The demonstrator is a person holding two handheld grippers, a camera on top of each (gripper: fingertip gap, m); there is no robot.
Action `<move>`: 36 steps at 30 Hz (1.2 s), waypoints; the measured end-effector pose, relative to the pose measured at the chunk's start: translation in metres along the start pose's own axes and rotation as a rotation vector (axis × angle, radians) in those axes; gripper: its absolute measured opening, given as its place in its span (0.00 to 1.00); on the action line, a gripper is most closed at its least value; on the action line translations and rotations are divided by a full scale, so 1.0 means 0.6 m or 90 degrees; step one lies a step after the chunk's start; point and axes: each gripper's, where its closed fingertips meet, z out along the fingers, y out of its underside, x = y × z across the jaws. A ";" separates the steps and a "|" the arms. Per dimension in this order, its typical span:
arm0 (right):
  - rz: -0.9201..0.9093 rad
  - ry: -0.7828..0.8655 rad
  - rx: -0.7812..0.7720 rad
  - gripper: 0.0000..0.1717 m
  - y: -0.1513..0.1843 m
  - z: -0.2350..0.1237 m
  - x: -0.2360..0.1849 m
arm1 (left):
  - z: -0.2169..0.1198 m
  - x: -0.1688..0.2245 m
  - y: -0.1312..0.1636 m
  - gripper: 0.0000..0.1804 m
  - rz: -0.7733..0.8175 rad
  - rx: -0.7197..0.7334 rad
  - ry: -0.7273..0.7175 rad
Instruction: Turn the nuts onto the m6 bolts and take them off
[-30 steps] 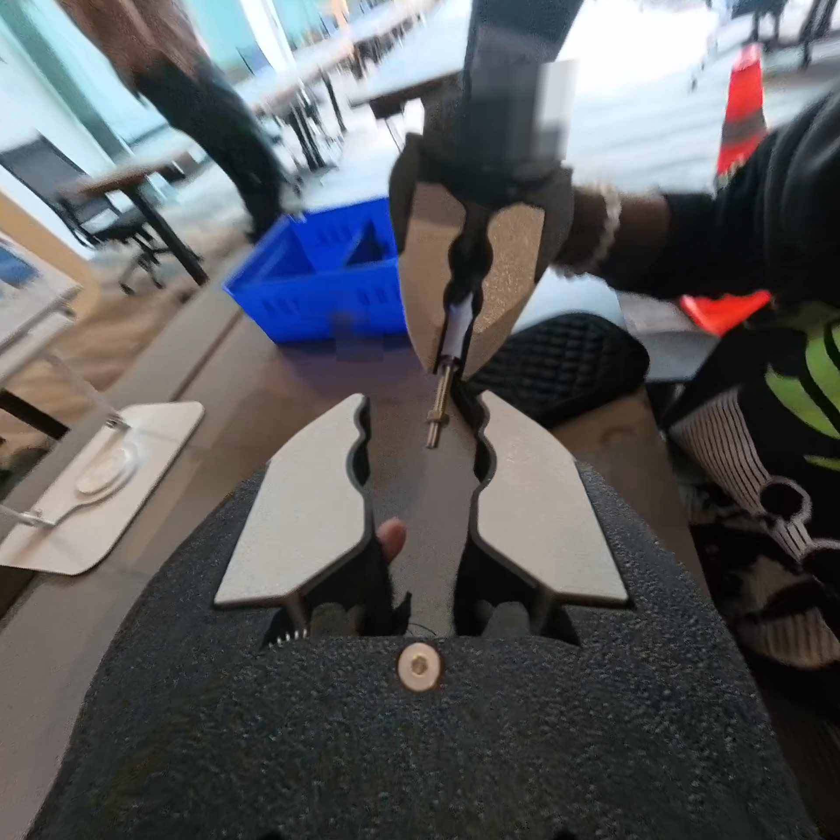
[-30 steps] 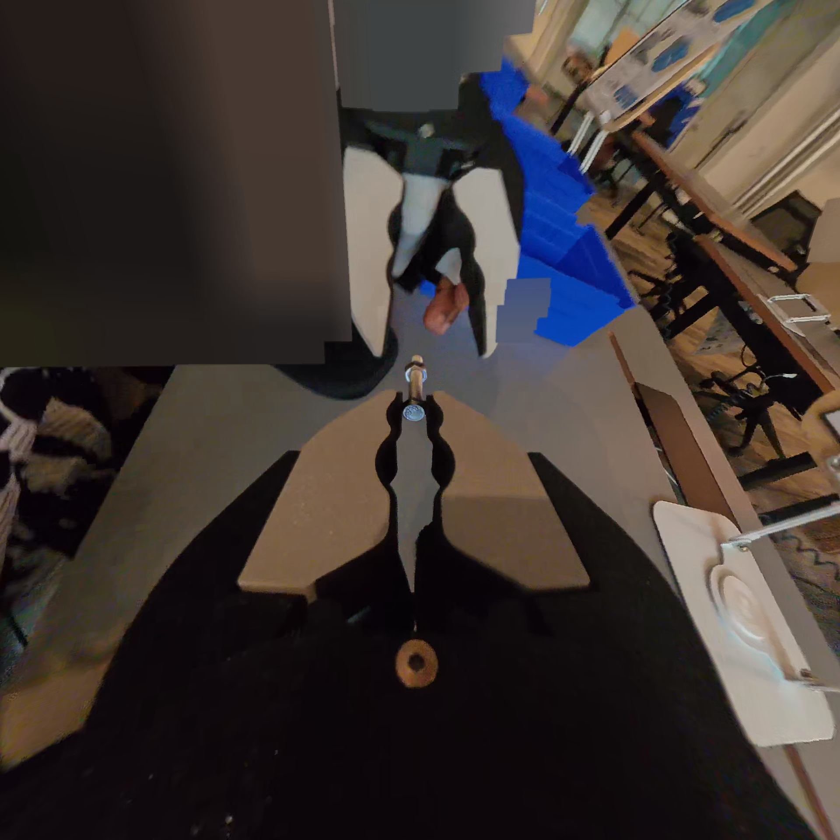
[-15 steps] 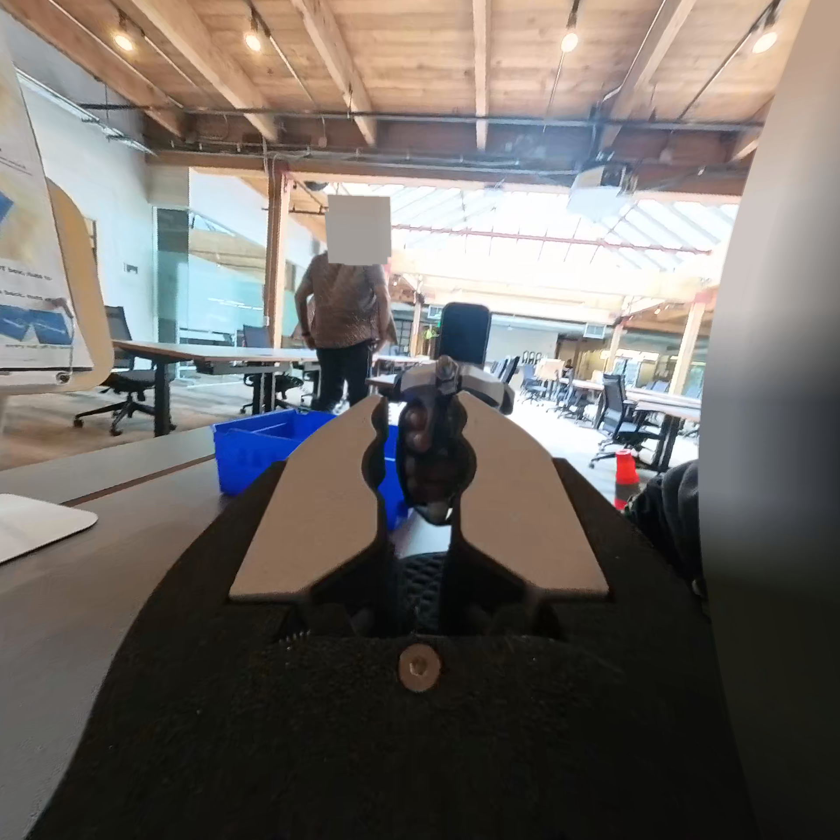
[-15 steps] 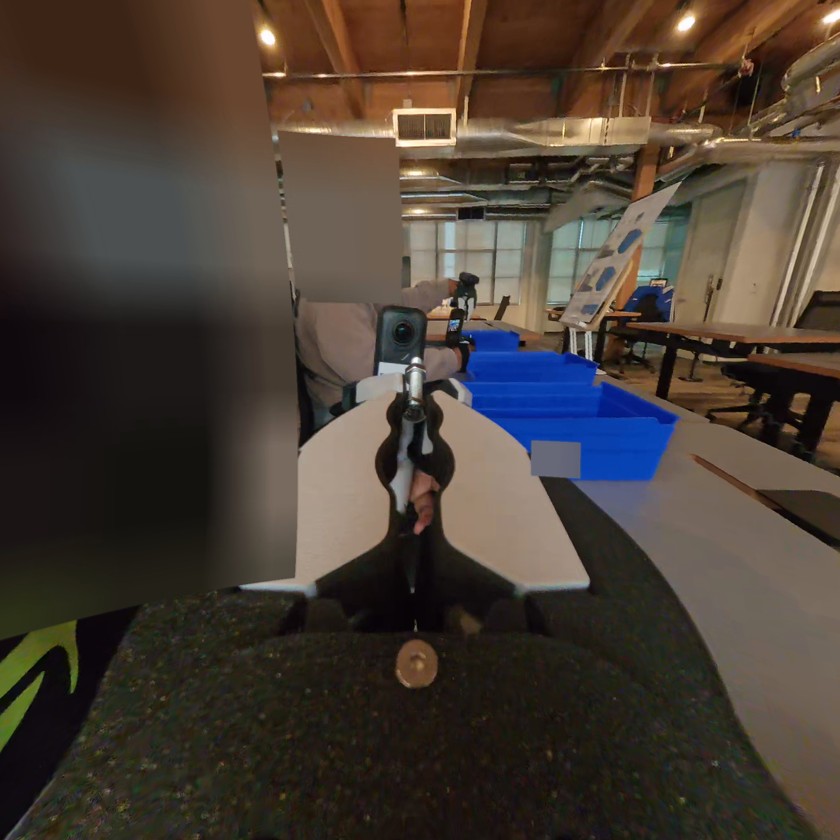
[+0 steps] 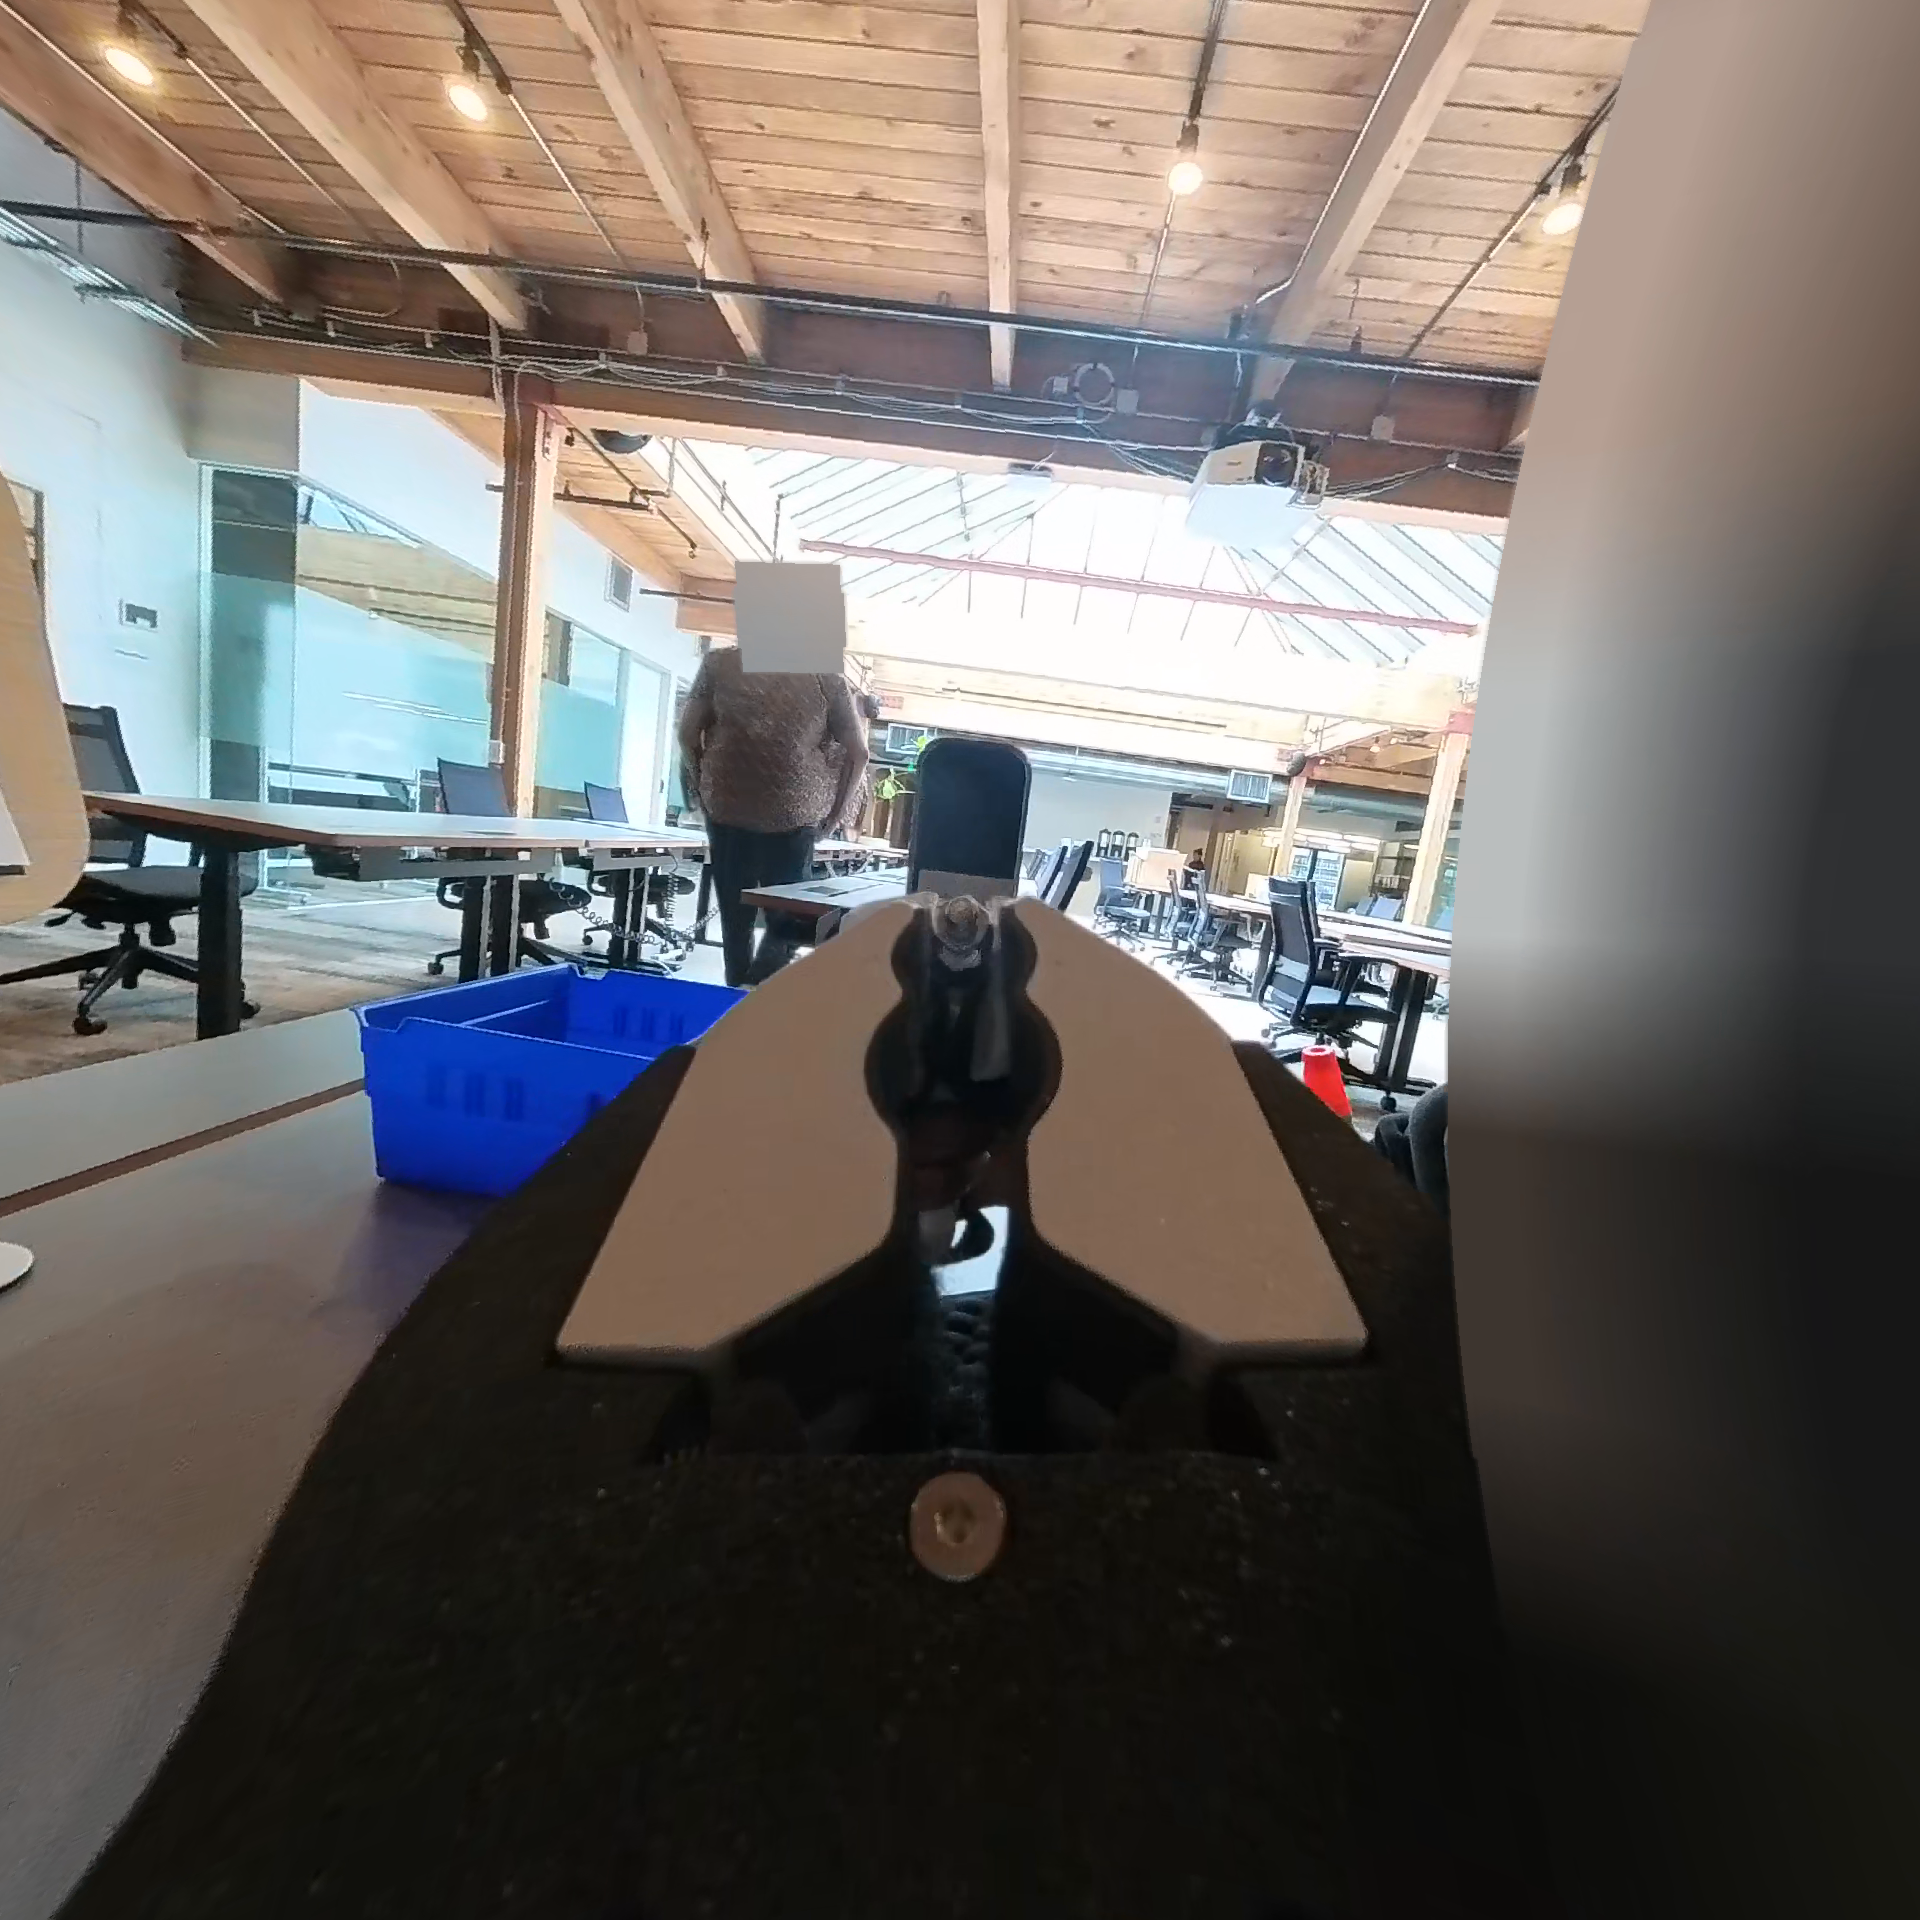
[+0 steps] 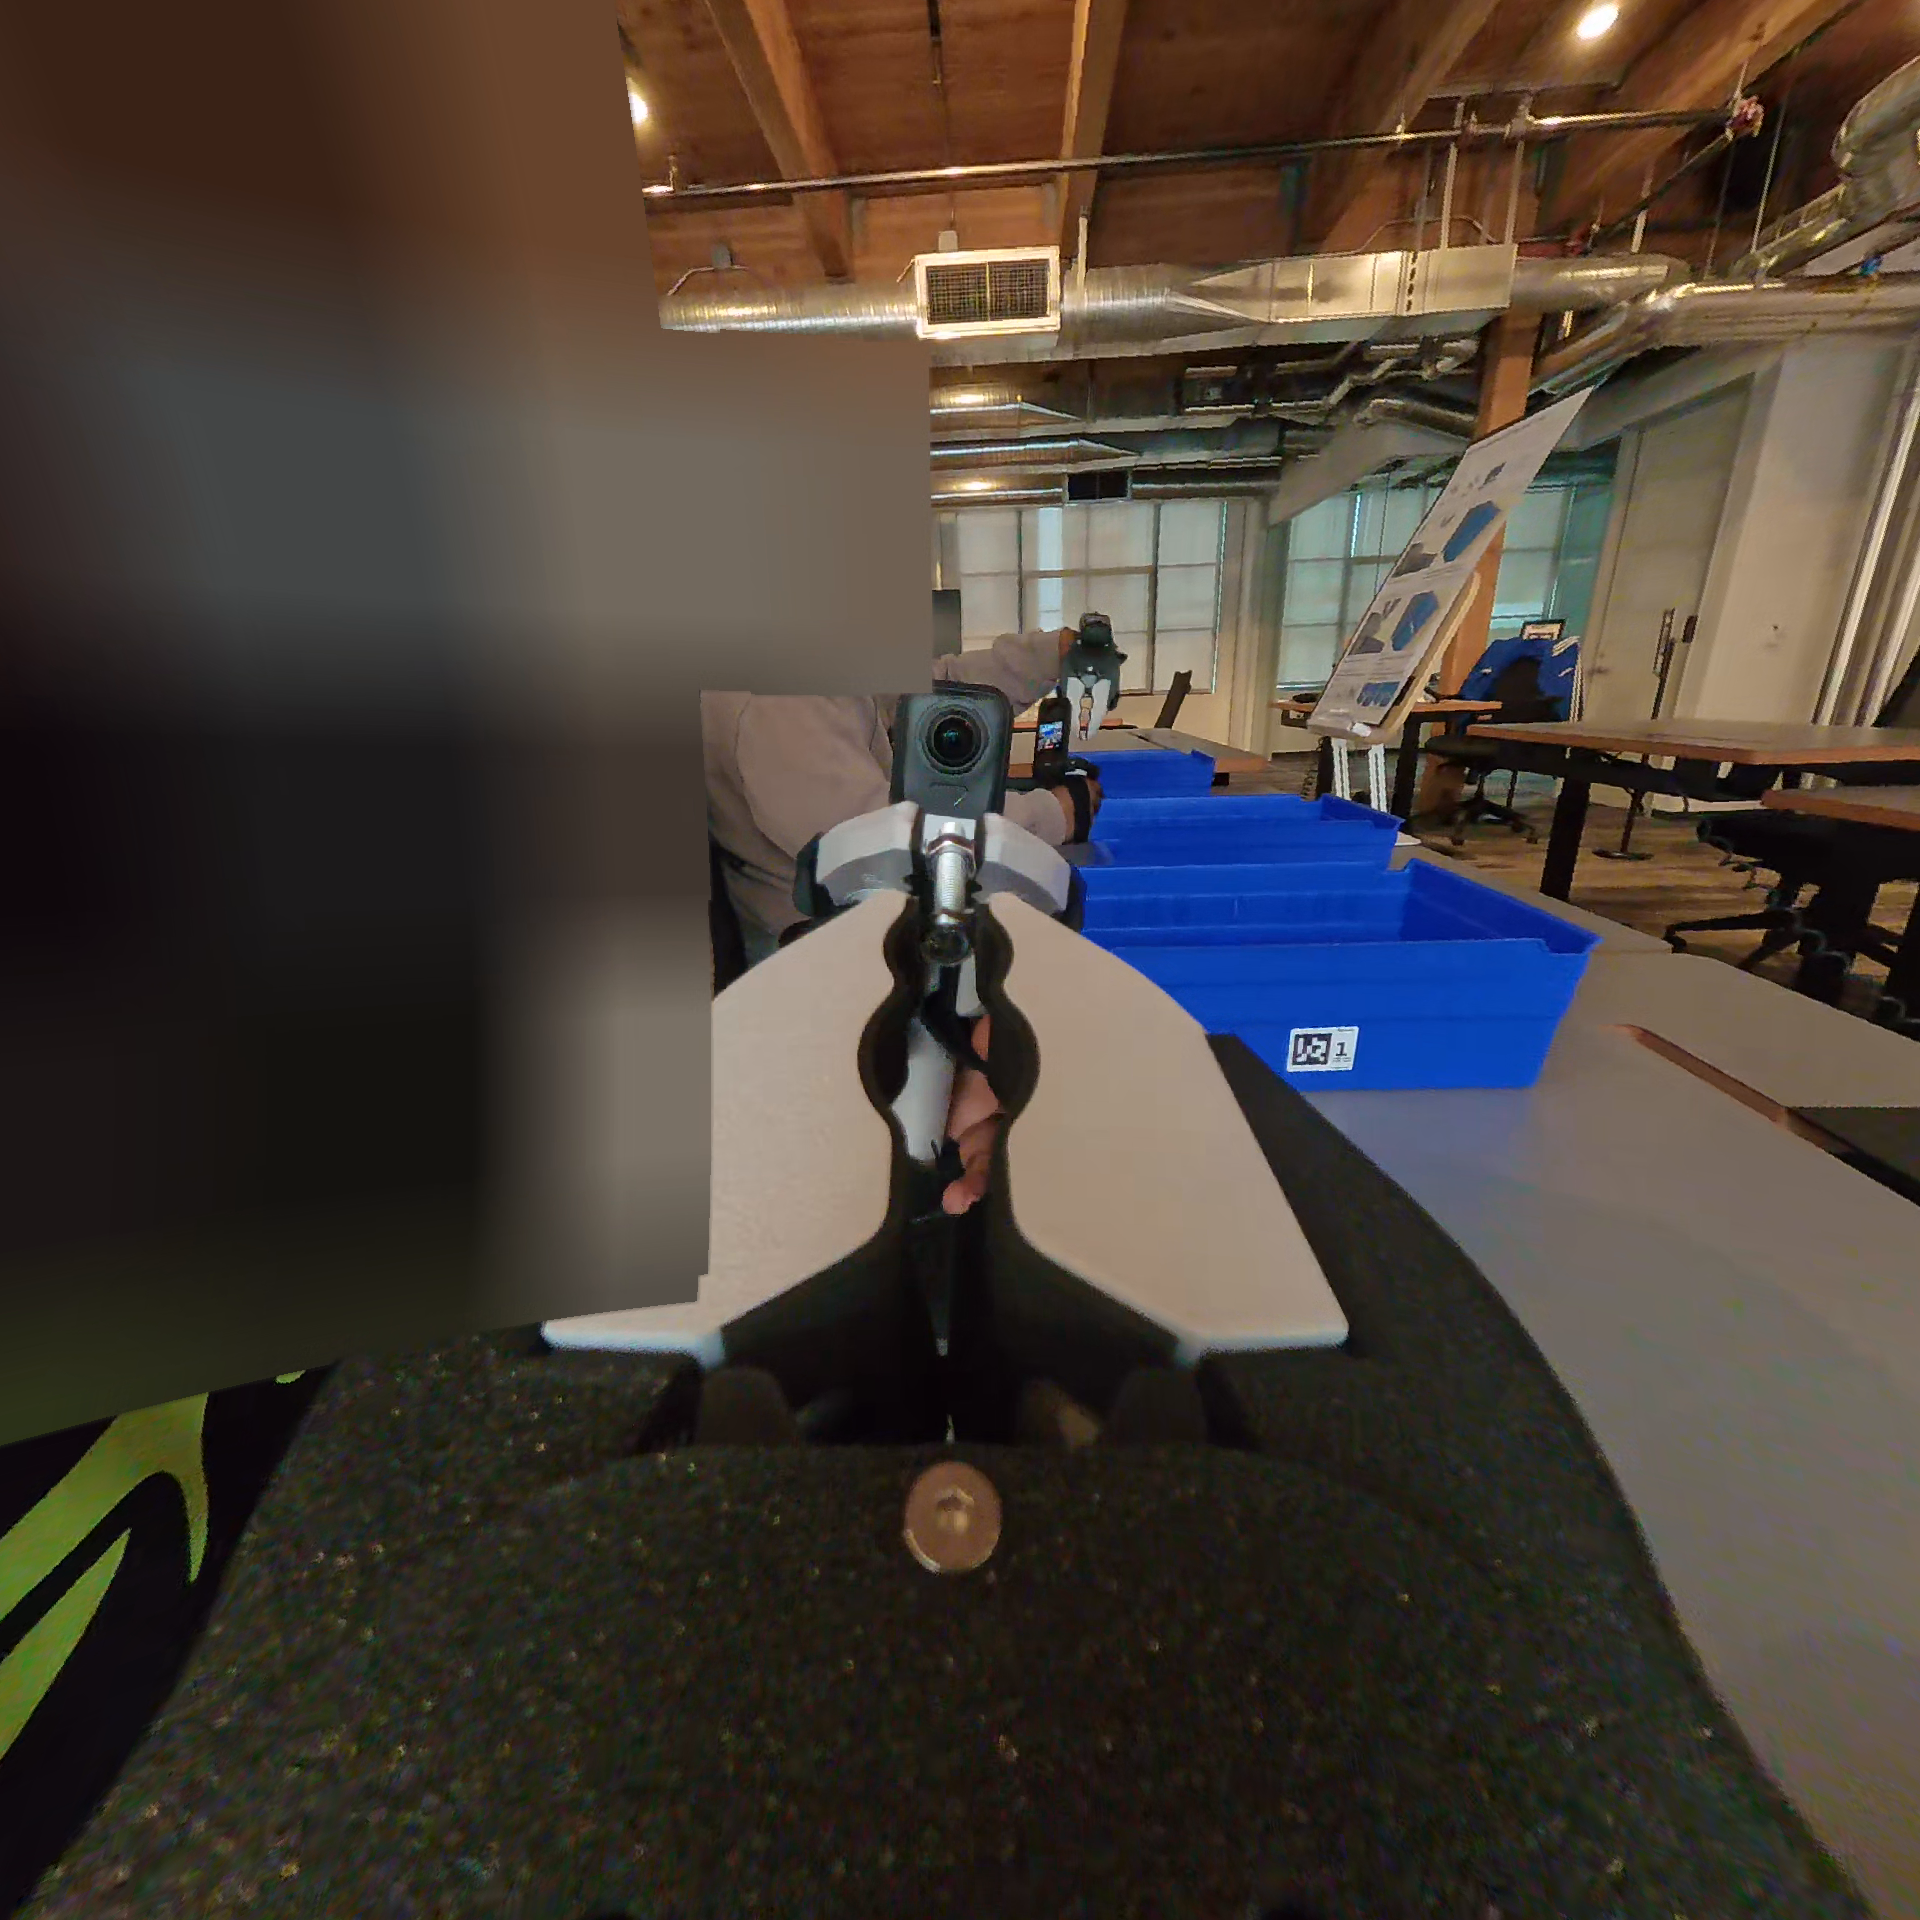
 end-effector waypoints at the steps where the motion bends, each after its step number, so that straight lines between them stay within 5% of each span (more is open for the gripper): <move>1: 0.002 -0.001 0.001 0.05 0.000 0.000 0.000 | 0.000 0.000 0.000 0.04 0.000 -0.001 0.002; 9: 0.001 -0.009 -0.059 0.06 0.023 0.003 -0.002 | -0.006 0.001 0.007 0.02 0.032 -0.060 0.006; 13: -0.044 -0.001 -0.233 0.16 0.064 -0.005 0.002 | -0.017 -0.002 0.042 0.03 0.059 -0.207 0.006; 18: -0.167 0.010 -0.476 0.13 0.109 -0.014 0.005 | -0.035 -0.007 0.091 0.02 0.096 -0.400 0.014; 22: -0.200 -0.005 -0.557 0.09 0.130 -0.007 0.002 | -0.037 -0.007 0.107 0.03 0.110 -0.466 0.027; 30: -0.177 0.005 -0.517 0.05 0.131 0.001 0.005 | -0.033 -0.009 0.105 0.03 0.121 -0.451 0.026; 36: -0.100 0.034 -0.307 0.05 0.059 0.011 0.017 | -0.033 -0.039 0.087 0.27 0.112 -0.360 -0.051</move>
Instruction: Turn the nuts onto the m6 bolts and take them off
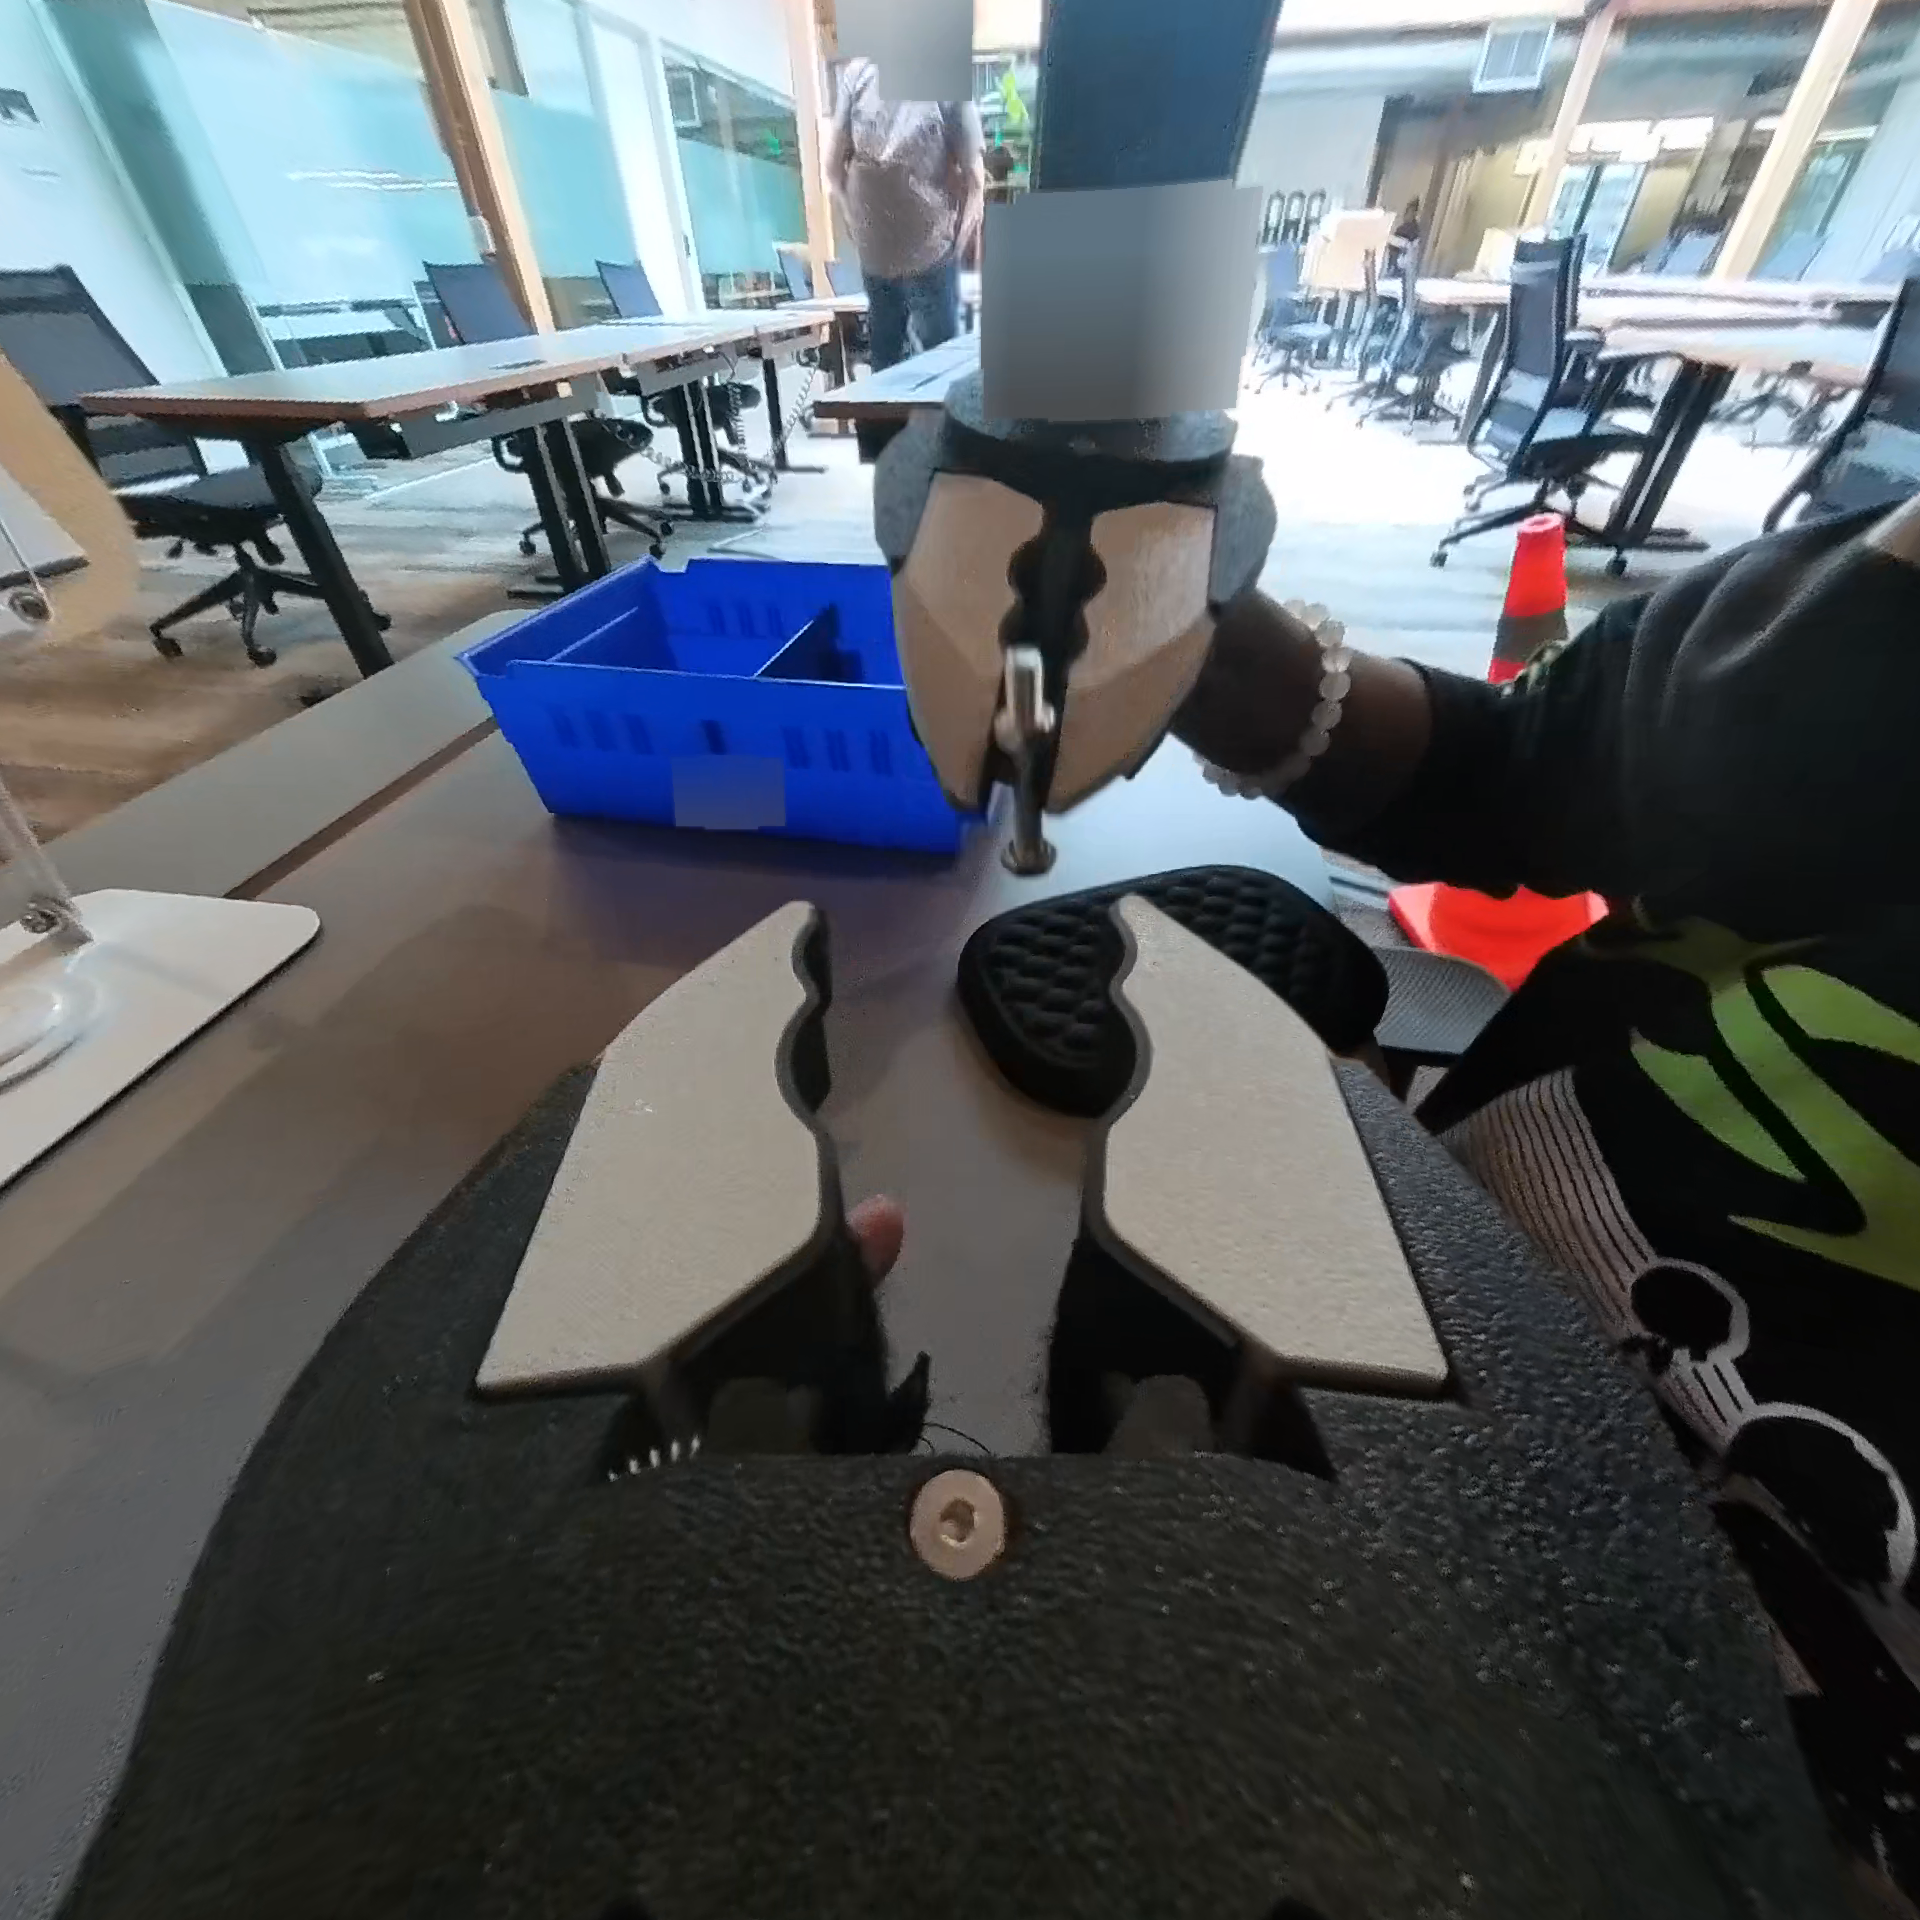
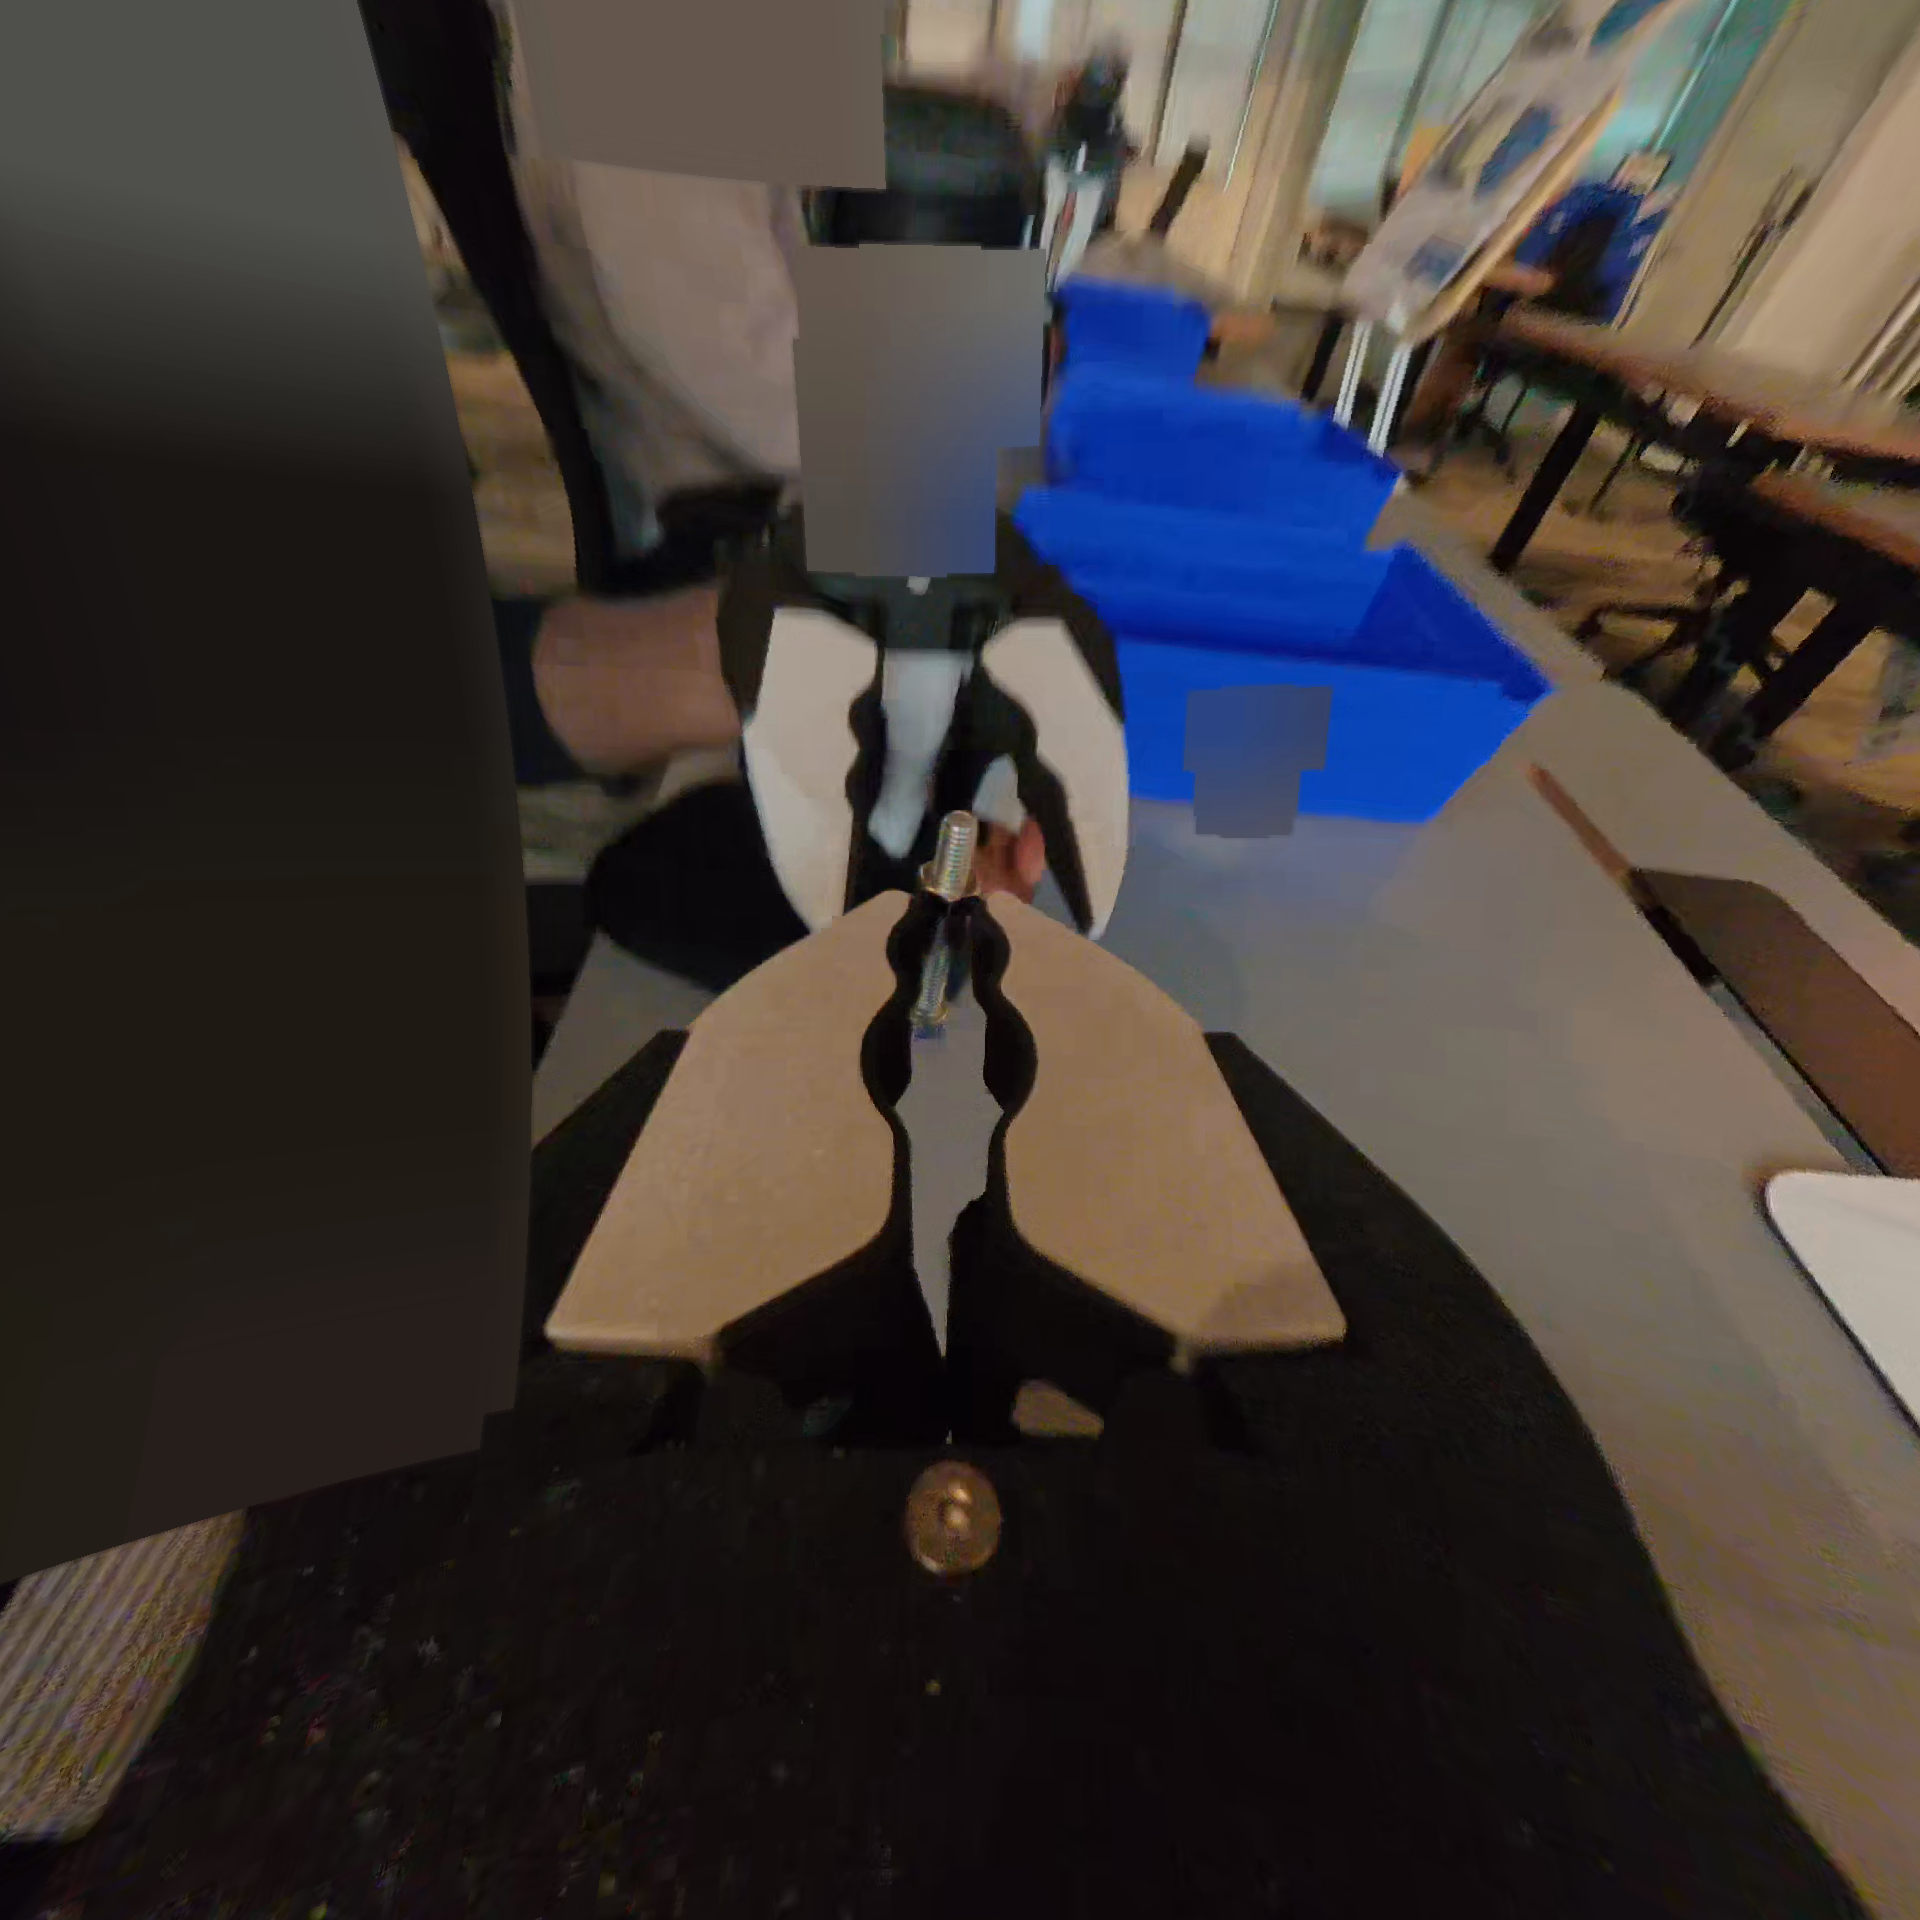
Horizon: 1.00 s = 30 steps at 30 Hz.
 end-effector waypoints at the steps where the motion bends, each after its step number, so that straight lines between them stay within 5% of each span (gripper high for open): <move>1: 0.009 0.003 0.030 0.05 -0.010 -0.003 0.003 | 0.003 0.001 0.001 0.28 -0.006 0.007 0.002; 30: -0.010 0.012 0.097 0.05 -0.017 0.004 0.000 | 0.050 0.021 0.000 0.06 0.007 0.031 0.047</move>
